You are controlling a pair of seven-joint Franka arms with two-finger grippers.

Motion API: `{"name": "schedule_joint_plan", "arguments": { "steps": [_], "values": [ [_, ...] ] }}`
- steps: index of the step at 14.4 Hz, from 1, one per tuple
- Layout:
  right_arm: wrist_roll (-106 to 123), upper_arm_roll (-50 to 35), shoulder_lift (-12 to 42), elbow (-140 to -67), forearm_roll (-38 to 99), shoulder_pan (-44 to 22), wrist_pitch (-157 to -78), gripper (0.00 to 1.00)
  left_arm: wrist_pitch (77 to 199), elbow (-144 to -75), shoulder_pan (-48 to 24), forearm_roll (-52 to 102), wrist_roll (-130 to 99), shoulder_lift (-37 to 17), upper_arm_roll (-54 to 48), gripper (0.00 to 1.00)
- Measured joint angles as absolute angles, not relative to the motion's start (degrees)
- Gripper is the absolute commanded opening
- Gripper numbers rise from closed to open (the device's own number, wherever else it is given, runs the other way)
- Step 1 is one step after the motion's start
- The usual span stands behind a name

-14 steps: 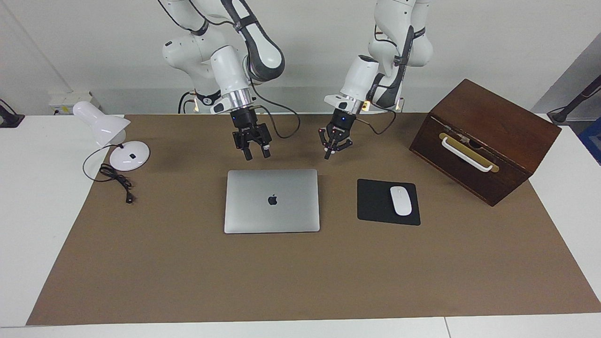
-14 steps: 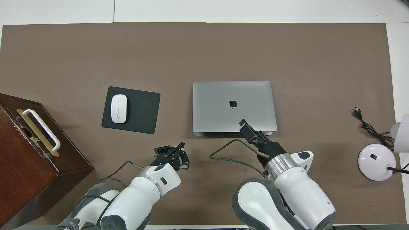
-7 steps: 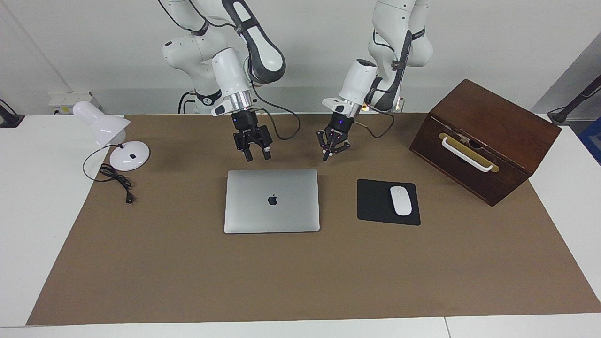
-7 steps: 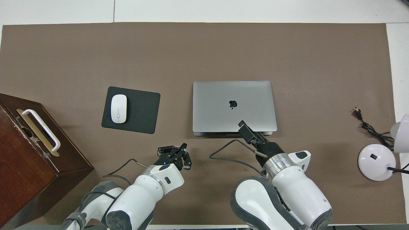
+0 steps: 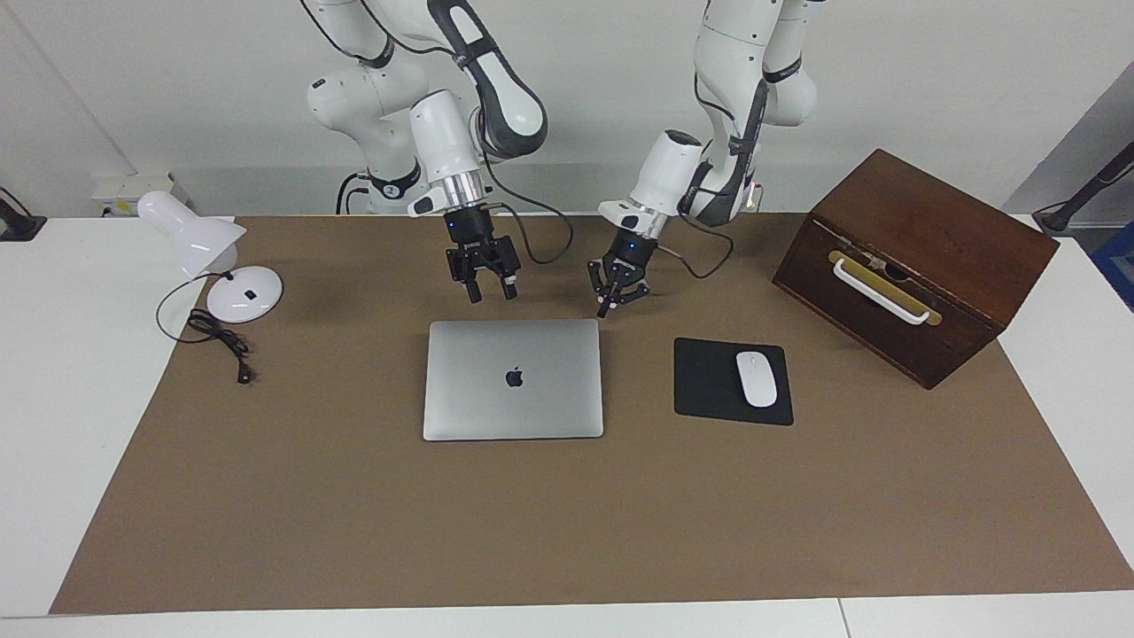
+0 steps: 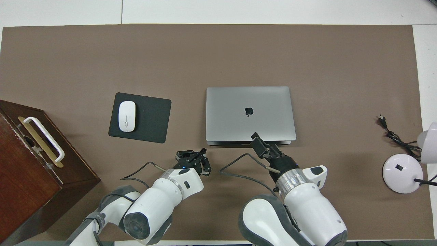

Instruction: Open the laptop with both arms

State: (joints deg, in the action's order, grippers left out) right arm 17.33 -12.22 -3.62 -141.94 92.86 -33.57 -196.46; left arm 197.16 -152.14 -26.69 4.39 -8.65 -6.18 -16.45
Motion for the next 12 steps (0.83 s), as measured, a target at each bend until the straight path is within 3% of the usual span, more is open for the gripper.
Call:
{"name": "schedule_joint_plan", "arguments": {
  "steps": [7,12],
  "values": [
    [20.95,-12.06,-5.84,-143.38,95.14,-34.30,-197.89,1.00,199.40,-150.77,-26.69,4.39,-6.60,-9.03,-16.25,0.00],
    [22.30,-11.98,-10.83,-148.13,95.32,-32.66,-194.93,1.00,199.46,-148.20,-26.66,4.39,-6.17,-9.68,-15.96,0.00]
  ]
}}
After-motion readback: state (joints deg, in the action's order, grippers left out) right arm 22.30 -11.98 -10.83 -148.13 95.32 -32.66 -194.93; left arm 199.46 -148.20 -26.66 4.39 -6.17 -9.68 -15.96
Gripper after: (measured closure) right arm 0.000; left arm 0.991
